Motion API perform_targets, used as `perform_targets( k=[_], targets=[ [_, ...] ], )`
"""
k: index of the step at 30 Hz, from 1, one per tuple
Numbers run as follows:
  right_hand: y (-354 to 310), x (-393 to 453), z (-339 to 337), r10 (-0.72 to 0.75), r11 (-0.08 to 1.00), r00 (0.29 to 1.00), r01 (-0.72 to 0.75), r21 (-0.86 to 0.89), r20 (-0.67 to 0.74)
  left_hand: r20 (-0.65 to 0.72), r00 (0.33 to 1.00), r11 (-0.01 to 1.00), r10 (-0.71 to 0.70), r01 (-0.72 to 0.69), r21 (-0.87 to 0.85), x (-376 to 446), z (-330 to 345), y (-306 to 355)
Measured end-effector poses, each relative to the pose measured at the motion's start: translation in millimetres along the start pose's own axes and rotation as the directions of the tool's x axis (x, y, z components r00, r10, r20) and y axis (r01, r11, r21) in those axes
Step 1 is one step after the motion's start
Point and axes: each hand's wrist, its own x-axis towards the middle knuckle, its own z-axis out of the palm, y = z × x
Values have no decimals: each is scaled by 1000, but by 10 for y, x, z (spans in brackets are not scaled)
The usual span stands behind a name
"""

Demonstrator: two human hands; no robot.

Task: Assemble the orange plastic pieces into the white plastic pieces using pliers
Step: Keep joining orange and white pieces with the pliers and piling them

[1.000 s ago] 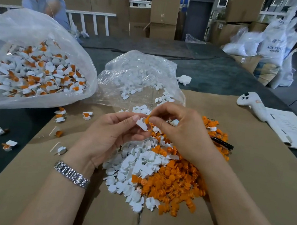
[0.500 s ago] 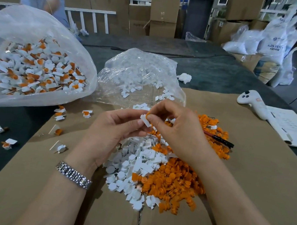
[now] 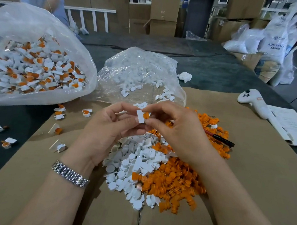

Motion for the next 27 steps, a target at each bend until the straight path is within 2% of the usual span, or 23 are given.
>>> perform_targets(
  k=[5,9,16,22,25,27],
  targets=[
    [1,1,26,-91,985,993,78,-151,-78,1,1000,998,-9,10,-69,-4,7,10],
    [5,-1,69,-143,967,984,117,-228,-102,-74,997,999,-3,6,40,15,32,-22],
    [-13,4,112,-134,965,987,109,-240,-88,-114,993,1000,11,-9,21,33,8,-29],
    [-12,15,116,-68,960,998,67,-273,3,-143,990,998,-13,22,63,45,4,-33],
    [43,35,21,15,959,999,-28,-280,-47,-172,984,999,-37,40,13,59,1,-40],
    [150,45,-114,182,883,975,-220,-416,-129,-192,980,999,-53,50,-17,64,1,-39]
  ],
)
